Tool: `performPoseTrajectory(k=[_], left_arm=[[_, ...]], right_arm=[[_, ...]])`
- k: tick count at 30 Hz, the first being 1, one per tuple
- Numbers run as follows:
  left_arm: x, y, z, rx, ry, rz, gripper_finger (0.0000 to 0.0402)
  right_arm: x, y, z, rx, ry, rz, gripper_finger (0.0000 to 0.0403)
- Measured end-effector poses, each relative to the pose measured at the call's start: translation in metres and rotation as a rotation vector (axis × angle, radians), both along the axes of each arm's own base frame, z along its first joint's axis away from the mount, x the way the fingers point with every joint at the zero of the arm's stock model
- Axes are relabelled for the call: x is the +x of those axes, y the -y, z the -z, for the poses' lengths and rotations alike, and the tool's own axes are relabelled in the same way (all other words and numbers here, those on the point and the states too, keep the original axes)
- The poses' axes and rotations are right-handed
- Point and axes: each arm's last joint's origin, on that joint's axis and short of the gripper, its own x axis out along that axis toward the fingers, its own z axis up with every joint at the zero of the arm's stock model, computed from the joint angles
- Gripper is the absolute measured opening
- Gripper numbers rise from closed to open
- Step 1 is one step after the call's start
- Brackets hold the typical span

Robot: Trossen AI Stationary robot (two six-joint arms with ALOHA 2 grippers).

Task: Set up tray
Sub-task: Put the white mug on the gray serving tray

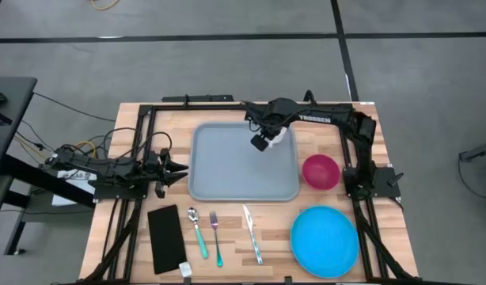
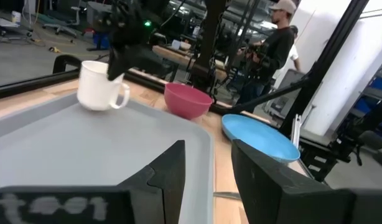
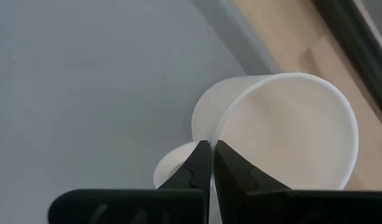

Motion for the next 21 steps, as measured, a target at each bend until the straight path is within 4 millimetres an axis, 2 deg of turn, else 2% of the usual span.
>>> performPoseTrajectory(k=[8, 21], left_arm=[[0.000, 0.000, 0.000, -0.001, 0.001, 0.000, 0.0119], [0.000, 0.000, 0.000, -0.001, 0.001, 0.001, 0.0119]], right_arm=[[-0.010, 0.016, 0.001, 0.037, -0.017, 0.065, 0.0000], [-0.012, 0.009, 0.014, 0.088, -0.009, 0.088, 0.0000]])
